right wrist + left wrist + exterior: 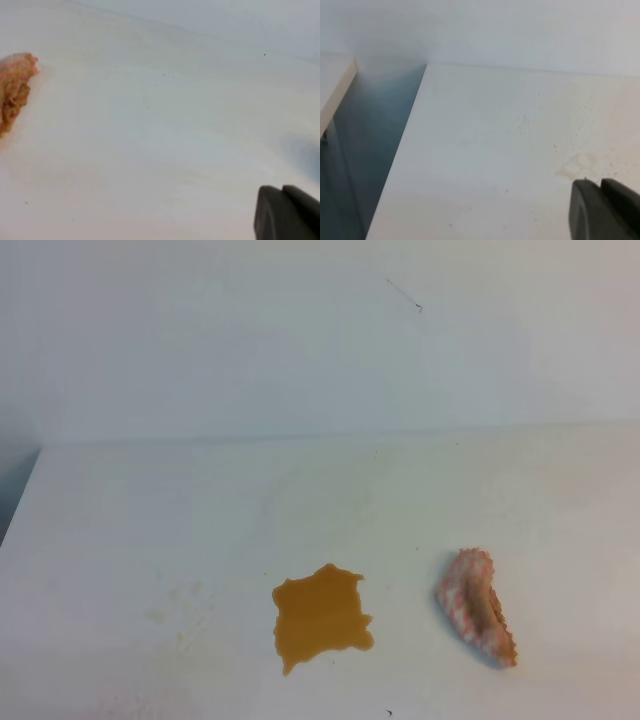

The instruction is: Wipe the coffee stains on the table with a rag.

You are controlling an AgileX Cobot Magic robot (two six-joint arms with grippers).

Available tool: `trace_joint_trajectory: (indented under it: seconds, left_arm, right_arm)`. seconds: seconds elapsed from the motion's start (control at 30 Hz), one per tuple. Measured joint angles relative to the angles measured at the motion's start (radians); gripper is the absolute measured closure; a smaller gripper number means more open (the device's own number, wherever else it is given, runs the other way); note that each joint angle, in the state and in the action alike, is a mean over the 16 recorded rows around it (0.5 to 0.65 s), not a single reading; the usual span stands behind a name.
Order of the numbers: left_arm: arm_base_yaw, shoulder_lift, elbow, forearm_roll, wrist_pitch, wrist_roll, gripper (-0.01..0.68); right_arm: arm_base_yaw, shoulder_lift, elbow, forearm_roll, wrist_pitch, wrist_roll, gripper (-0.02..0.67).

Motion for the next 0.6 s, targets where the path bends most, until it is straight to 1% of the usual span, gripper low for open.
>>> trace_joint_trajectory:
  seconds: [0.6]
  left_arm:
    - [0.0, 0.0, 0.0, 0.0, 0.0, 0.0, 0.673]
  right_arm:
    - [0.0, 0.0, 0.0, 0.0, 0.0, 0.0, 0.651]
